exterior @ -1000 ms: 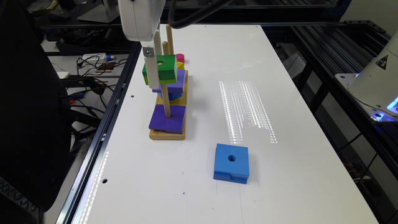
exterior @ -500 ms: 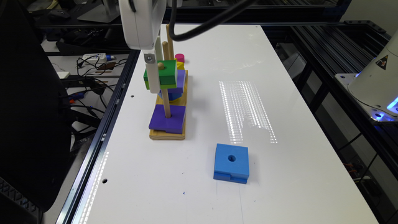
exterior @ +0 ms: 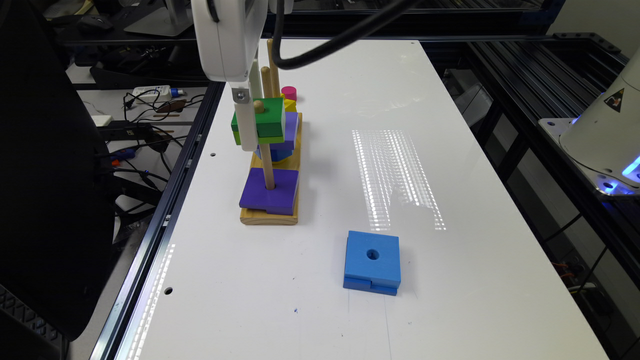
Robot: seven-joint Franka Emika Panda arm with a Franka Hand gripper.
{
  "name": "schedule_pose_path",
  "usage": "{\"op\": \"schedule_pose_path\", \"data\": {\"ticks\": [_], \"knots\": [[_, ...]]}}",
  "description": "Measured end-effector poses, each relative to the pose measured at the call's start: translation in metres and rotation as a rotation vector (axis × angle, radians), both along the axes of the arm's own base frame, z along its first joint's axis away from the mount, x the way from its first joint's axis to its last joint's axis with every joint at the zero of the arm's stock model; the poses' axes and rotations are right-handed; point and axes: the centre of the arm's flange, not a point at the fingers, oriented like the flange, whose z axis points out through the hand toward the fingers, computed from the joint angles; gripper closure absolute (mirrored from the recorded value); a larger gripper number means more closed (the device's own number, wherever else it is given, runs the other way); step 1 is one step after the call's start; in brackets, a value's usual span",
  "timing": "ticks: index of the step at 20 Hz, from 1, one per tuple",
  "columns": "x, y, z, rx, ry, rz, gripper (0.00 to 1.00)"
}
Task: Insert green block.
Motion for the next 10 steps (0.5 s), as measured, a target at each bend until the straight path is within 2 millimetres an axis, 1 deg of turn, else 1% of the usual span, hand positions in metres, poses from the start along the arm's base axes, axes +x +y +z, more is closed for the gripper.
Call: {"op": "schedule_pose_path", "data": {"ticks": [4, 10], "knots": [[0.0008, -0.0001, -0.0081, 0.001, 0.003, 0.000, 1.00], [0.0009, -0.0001, -0.0088, 0.001, 0.004, 0.000, 1.00]]}}
